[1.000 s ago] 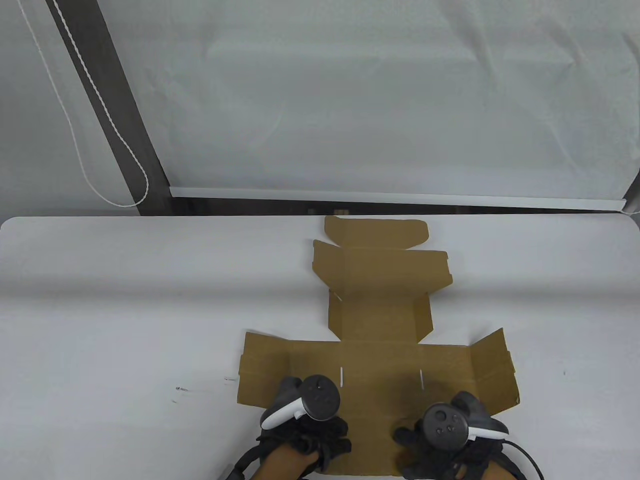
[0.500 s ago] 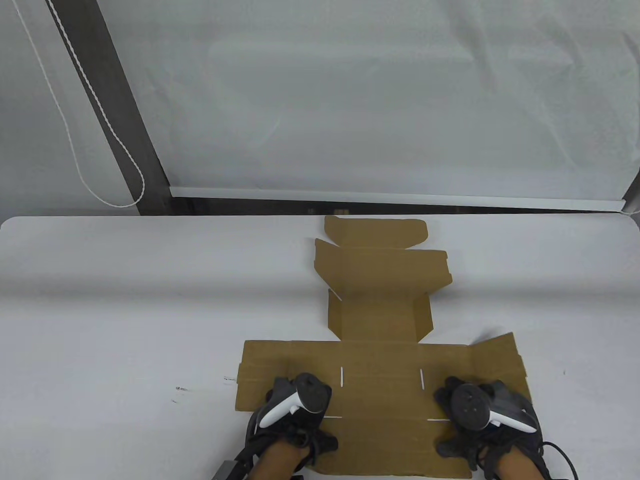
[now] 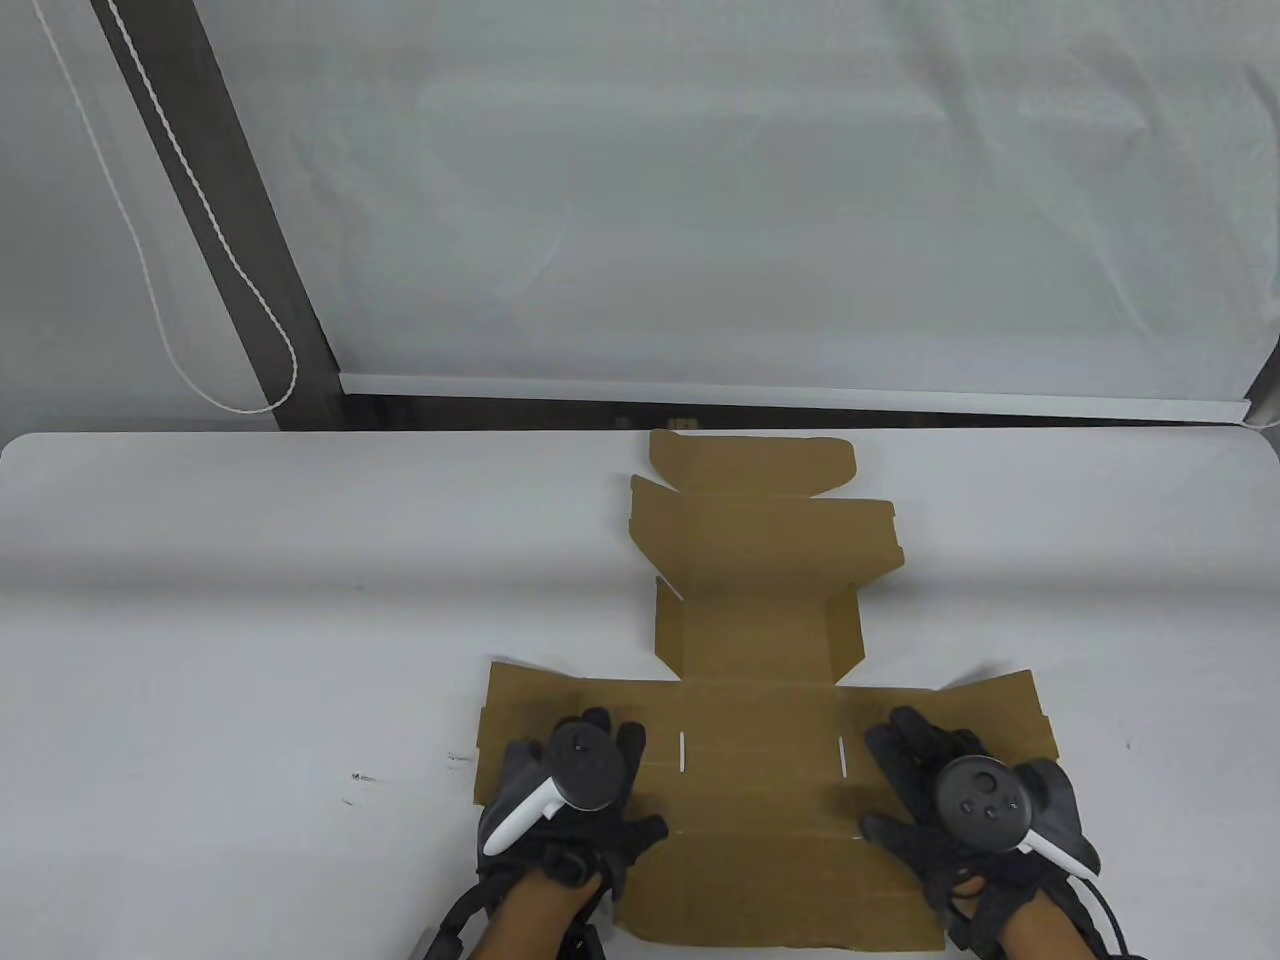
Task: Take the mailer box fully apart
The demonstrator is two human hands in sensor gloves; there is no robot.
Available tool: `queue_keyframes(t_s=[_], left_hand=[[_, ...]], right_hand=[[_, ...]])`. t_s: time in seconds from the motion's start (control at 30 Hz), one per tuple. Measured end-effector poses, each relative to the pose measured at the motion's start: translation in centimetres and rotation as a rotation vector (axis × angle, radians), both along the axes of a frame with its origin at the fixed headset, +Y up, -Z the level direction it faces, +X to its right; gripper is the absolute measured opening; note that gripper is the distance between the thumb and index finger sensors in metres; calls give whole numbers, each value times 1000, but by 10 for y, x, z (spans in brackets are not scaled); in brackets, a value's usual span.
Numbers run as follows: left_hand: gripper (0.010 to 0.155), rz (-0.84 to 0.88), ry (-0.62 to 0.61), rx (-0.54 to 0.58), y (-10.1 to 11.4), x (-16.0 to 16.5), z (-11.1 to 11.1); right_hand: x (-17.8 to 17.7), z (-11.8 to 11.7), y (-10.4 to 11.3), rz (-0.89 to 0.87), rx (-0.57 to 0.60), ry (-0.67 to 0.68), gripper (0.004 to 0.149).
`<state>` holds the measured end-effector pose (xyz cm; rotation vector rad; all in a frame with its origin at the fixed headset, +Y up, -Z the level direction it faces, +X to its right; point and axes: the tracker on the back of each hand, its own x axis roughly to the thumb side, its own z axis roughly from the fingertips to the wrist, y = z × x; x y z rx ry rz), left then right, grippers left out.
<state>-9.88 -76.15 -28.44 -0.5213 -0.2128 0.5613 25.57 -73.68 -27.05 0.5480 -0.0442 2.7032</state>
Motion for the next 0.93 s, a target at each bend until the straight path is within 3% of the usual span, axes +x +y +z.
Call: queue_keyframes(t_s=[0.1, 0.3, 0.93], left_hand=[[87, 41, 33, 53, 5, -5, 0], [83, 90, 24, 131, 14, -4, 3], [84, 125, -19, 78, 7, 0, 2]], right_hand=[[-3, 4, 5, -92, 120, 14, 83], [-4, 7, 7, -160, 176, 29, 81], [0, 8, -5, -328, 50, 20, 81]])
